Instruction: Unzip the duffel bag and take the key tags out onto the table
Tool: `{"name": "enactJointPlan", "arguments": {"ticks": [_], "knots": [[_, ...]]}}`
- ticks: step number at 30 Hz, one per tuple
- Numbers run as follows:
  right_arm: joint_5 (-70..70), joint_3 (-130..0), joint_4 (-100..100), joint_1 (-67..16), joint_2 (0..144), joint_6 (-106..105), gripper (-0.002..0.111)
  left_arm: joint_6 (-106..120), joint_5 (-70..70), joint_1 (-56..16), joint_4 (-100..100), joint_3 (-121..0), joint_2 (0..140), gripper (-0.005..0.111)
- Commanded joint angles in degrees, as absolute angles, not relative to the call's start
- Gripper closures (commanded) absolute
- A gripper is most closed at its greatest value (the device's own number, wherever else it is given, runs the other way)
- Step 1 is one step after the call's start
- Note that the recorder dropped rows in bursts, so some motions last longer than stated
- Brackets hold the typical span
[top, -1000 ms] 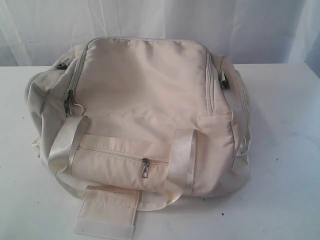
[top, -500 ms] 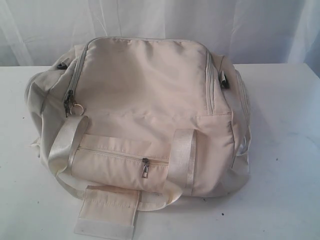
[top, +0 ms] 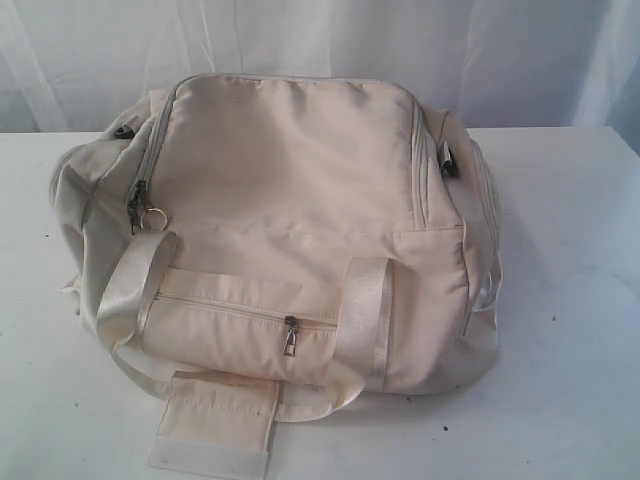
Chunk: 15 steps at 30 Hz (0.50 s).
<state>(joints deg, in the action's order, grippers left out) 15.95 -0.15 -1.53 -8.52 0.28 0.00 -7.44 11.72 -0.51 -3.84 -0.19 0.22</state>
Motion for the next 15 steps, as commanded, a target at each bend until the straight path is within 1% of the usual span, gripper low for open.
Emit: {"name": "enactJointPlan", "arguments": {"ticks": [1, 2, 3, 5, 7, 10, 13, 15], "knots": [[6.6, 0.0, -1.7, -8.6, 0.0, 0.0, 0.108, -7.5, 11.6, -0.7, -3.3, 0.0, 0.0, 0.107], [1.6, 0.0, -1.7, -8.6, 0.0, 0.0, 0.108, -7.5, 11.6, -0.7, -3.3, 0.0, 0.0, 0.107], [0.3, 0.0, -1.7, -8.6, 0.0, 0.0, 0.108, -7.5, 11.6, -0.7, -3.5, 0.0, 0.0, 0.107], [-4.6, 0.0, -1.7, -8.6, 0.0, 0.0, 0.108, -7.5, 7.2, -0.7, -3.5, 0.0, 0.0, 0.107], [-14.0, 0.0, -1.7, -8.6, 0.0, 0.0, 0.108, -7.5, -5.9, -0.7, -3.5, 0.0, 0.0, 0.107], [-27.9, 0.0, -1.7, -8.6, 0.0, 0.0, 0.108, -7.5, -20.9, -0.7, -3.5, 0.0, 0.0, 0.107], [-35.6, 0.0, -1.7, -8.6, 0.0, 0.0, 0.108, -7.5, -35.9, -0.7, -3.5, 0.0, 0.0, 0.107], [-38.8, 0.0, -1.7, -8.6, 0.0, 0.3, 0.108, -7.5, -42.8, -0.7, -3.1, 0.0, 0.0, 0.107]]}}
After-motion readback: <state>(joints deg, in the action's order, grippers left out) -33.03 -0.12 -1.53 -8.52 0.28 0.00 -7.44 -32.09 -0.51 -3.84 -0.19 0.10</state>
